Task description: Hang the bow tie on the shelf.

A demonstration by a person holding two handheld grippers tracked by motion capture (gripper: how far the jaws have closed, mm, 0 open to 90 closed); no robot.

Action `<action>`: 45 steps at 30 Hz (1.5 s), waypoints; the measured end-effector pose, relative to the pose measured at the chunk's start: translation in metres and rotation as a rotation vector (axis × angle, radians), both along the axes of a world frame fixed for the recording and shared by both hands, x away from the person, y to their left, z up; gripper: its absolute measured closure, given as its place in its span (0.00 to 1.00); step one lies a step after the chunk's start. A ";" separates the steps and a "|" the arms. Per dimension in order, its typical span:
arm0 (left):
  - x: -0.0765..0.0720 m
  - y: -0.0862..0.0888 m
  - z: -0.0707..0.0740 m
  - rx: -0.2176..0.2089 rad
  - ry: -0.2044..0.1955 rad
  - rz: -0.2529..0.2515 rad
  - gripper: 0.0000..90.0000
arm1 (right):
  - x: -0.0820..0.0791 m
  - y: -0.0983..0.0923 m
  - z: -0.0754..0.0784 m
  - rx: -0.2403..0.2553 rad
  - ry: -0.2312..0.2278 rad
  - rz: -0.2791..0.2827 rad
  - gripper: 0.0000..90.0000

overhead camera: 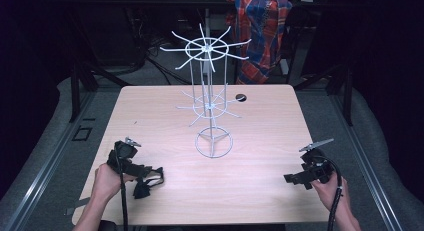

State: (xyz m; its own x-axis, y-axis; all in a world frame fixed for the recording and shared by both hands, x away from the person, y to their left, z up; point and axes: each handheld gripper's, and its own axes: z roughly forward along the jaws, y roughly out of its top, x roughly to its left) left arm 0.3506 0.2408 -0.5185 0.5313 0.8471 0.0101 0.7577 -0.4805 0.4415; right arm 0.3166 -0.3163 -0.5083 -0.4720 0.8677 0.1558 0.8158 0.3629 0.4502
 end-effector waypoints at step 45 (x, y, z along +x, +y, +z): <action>0.011 -0.030 -0.026 0.117 0.113 -0.189 0.91 | 0.000 -0.001 0.000 -0.019 0.008 0.008 0.13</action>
State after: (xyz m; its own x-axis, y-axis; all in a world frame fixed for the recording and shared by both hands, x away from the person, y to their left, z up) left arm 0.3615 0.2104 -0.5441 0.6837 0.7290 0.0340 0.6908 -0.6615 0.2920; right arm 0.3166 -0.3177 -0.5081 -0.4774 0.8669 0.1433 0.8166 0.3775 0.4367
